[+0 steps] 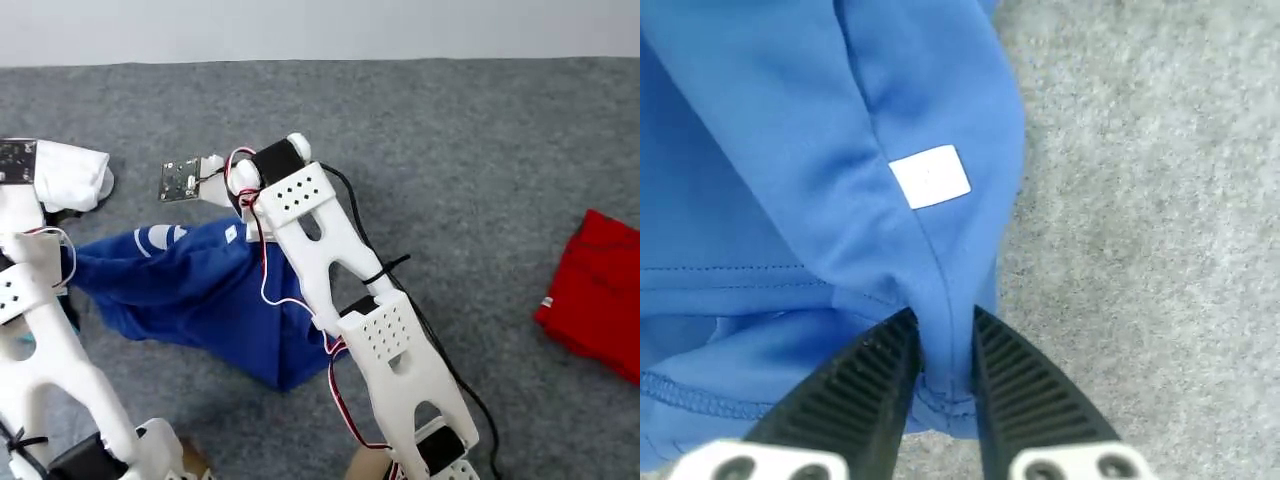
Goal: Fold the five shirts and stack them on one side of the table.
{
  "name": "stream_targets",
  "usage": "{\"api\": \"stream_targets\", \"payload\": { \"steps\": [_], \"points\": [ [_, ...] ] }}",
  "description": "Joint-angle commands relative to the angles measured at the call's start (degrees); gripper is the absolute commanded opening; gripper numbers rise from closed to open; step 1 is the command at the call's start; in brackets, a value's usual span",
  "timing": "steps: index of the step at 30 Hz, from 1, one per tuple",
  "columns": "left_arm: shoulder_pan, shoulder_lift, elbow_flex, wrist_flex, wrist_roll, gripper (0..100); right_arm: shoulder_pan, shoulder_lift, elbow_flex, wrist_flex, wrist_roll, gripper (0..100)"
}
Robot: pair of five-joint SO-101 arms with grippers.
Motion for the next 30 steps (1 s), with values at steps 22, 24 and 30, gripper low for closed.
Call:
{"api": "stream_targets", "payload": {
  "steps": [22,24,30],
  "points": [
    [14.51,-27.52,-12.62,0.79,0.00,0,16.75,-38.11,-1.76,2.15,1.93,1.2],
    [14.42,-29.98,-12.62,-0.70,0.09,0,20.35,-40.75,-1.49,2.15,1.93,1.2],
    [13.54,-36.92,-13.93,-3.25,4.48,0,29.58,-47.43,-1.32,2.33,1.93,1.2]
  ]
}}
